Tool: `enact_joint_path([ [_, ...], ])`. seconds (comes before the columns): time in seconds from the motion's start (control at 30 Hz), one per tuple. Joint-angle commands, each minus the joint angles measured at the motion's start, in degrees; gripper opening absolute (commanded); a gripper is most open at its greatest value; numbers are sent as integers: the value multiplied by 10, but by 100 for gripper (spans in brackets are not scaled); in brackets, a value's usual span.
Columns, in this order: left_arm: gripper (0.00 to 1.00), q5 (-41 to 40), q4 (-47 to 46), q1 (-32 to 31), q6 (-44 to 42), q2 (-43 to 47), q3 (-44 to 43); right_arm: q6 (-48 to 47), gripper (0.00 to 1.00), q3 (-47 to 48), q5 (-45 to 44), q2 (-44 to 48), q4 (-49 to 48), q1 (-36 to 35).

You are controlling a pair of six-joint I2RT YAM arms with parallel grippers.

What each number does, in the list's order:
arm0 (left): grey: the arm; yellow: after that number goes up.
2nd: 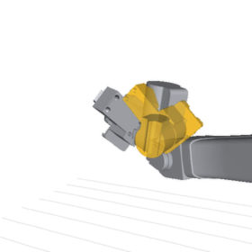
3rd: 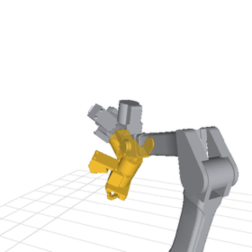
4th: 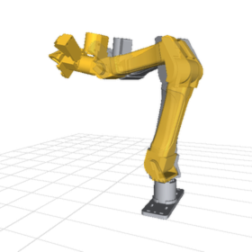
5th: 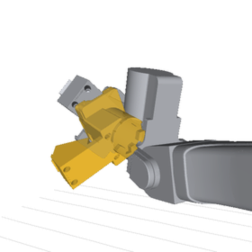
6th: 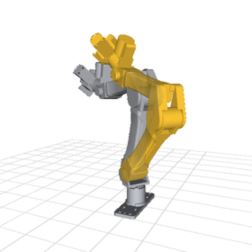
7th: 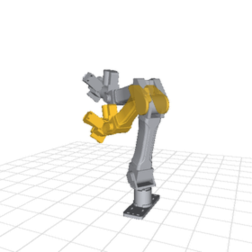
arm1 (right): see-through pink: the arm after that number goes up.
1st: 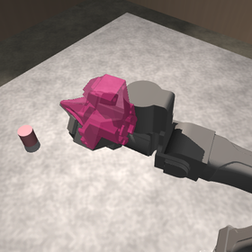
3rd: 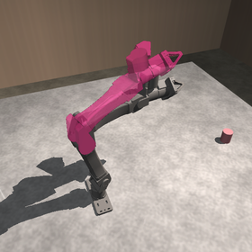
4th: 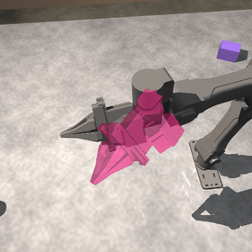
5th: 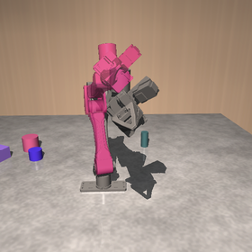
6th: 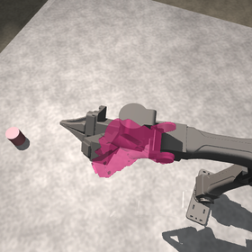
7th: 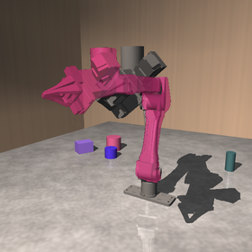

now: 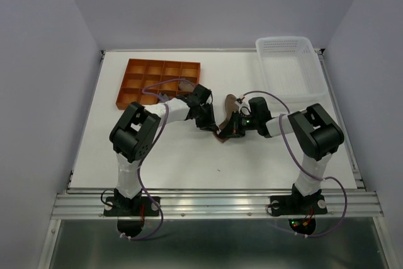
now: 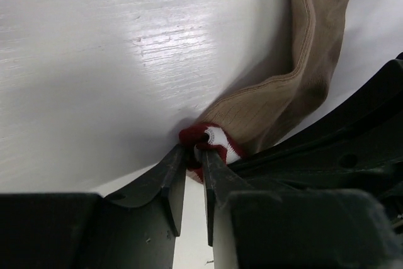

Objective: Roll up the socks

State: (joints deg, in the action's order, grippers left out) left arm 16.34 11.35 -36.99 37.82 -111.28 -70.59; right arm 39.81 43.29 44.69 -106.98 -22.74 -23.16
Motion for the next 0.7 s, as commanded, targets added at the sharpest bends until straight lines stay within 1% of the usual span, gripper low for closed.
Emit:
enact_joint_path([
  [0.0, 25, -22, -7, -12, -1, -6, -24, -39, 4, 6, 5, 18, 6, 4],
  [0.03, 22, -23, -6, -16, 0, -8, -24, -47, 6, 7, 1, 20, 22, 4],
  [0.07, 18, -24, -6, -16, 3, -8, -23, -69, 12, 18, 2, 25, 33, 4],
  [0.1, 15, -27, -5, -17, 3, -8, -23, -81, 16, 24, 0, 27, 49, 4],
  [0.13, 7, -33, -1, -18, 5, -8, -24, -104, 19, 29, -12, 30, 77, 4],
  [0.17, 3, -38, 4, -19, 8, -7, -24, -121, 25, 37, -17, 42, 89, 4],
  [0.2, 0, -44, 9, -19, 8, -5, -26, -134, 27, 41, -24, 52, 104, 4],
  [0.27, 0, -61, 36, -20, 10, 0, -34, -180, 32, 49, -47, 75, 144, -2],
  [0.3, 0, -68, 47, -19, 13, 5, -38, -198, 36, 63, -56, 98, 165, -10],
  [0.33, 0, -68, 60, -20, 15, 7, -39, -230, 38, 69, -97, 112, 203, -21],
  [0.37, 0, -68, 65, -20, 15, 12, -39, -248, 39, 72, -120, 124, 218, -35],
  [0.4, 0, -64, 67, -19, 16, 15, -37, -260, 41, 76, -144, 135, 226, -63],
  [0.43, 0, -61, 71, -20, 14, 22, -37, -270, 42, 76, -167, 158, 246, -73],
  [0.47, 0, -64, 83, -21, 11, 26, -38, -286, 42, 69, -200, 169, 245, -90],
  [0.53, 0, -71, 96, -20, 4, 34, -39, -296, 42, 62, -236, 192, 242, -103],
  [0.6, 0, -63, 104, -20, -5, 41, -36, -320, 43, 58, -258, 201, 241, -121],
  [0.67, 0, -51, 108, -20, -12, 42, -35, -339, 43, 58, -292, 208, 237, -157],
])
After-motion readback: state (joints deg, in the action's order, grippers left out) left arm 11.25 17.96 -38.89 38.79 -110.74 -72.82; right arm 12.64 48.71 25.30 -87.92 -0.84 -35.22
